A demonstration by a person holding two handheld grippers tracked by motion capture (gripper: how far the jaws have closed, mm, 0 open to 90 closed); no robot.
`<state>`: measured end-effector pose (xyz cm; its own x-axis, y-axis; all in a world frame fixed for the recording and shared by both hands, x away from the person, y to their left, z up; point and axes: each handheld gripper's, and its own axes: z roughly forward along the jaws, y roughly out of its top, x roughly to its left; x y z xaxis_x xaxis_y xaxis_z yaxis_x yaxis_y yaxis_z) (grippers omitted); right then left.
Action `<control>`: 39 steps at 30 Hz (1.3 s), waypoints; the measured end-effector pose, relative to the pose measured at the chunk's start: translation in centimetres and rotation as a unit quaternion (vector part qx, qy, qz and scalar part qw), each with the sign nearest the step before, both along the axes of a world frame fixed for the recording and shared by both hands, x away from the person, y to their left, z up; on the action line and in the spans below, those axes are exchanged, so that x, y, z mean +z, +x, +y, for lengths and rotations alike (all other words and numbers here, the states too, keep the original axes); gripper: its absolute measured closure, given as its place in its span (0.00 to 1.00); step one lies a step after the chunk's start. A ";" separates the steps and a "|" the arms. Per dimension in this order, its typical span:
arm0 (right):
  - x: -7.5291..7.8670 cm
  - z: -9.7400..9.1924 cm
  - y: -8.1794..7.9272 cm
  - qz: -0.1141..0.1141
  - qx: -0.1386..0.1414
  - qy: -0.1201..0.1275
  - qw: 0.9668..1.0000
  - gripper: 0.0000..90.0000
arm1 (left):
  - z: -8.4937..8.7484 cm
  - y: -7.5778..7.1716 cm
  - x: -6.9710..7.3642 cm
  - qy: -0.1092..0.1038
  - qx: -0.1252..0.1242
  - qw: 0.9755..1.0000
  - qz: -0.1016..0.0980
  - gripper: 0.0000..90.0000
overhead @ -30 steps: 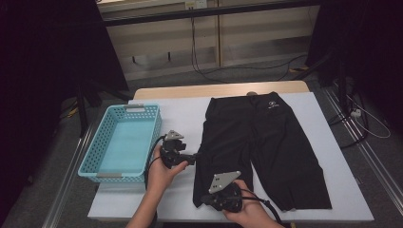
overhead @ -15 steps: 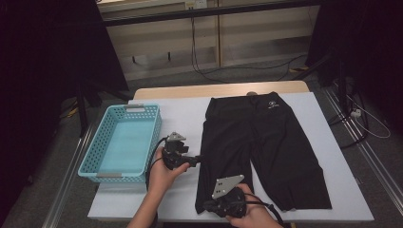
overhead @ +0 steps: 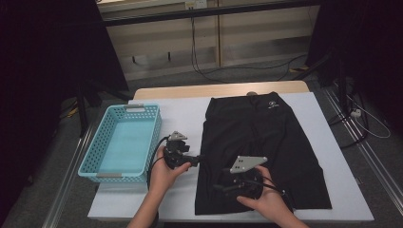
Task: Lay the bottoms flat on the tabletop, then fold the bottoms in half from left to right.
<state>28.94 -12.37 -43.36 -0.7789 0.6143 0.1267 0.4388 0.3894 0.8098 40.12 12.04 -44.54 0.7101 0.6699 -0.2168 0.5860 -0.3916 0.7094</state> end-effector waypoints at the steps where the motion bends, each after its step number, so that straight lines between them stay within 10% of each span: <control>1: 0.0 -0.3 0.3 -0.001 -0.012 -0.001 1.000 0.33 | 0.0 0.0 0.0 0.001 -0.002 1.000 0.000 0.23; 24: -0.5 -1.6 3.1 0.008 -0.108 -0.006 0.994 0.18 | 0.4 -0.5 0.5 -0.019 -0.012 1.000 -0.013 0.12; 39: -0.5 -2.1 3.8 -0.003 -0.142 -0.014 0.990 0.18 | -1.5 -2.2 -1.0 0.044 -0.023 0.998 -0.024 0.28</control>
<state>32.71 -14.46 -43.83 -0.5743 0.8123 0.1019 0.5293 0.2735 0.8032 37.88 10.53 -45.53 0.7486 0.6514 -0.1235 0.5320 -0.4789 0.6983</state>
